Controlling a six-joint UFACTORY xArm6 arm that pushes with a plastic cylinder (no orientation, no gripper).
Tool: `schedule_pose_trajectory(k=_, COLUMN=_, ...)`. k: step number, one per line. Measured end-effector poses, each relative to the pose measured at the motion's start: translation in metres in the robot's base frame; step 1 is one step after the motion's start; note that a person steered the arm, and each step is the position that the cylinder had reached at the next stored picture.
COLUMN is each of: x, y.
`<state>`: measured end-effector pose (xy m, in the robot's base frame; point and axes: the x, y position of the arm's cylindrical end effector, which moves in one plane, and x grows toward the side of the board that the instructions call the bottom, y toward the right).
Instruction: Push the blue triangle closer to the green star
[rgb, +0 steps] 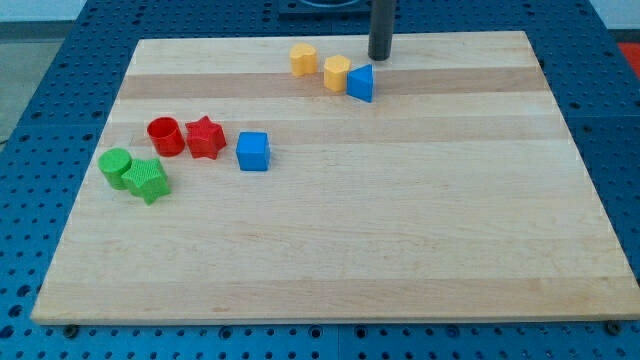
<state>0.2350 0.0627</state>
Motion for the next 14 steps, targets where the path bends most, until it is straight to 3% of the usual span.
schedule_pose_trajectory(k=3, x=-0.005, y=0.003)
schedule_pose_trajectory(k=4, x=0.052, y=0.014)
schedule_pose_trajectory(k=5, x=0.075, y=-0.01)
schedule_pose_trajectory(k=7, x=0.057, y=-0.015)
schedule_pose_trajectory(k=8, x=0.077, y=-0.07)
schedule_pose_trajectory(k=9, x=0.129, y=-0.113)
schedule_pose_trajectory(k=10, x=0.146, y=-0.147)
schedule_pose_trajectory(k=12, x=0.188, y=-0.184)
schedule_pose_trajectory(k=14, x=0.191, y=-0.21)
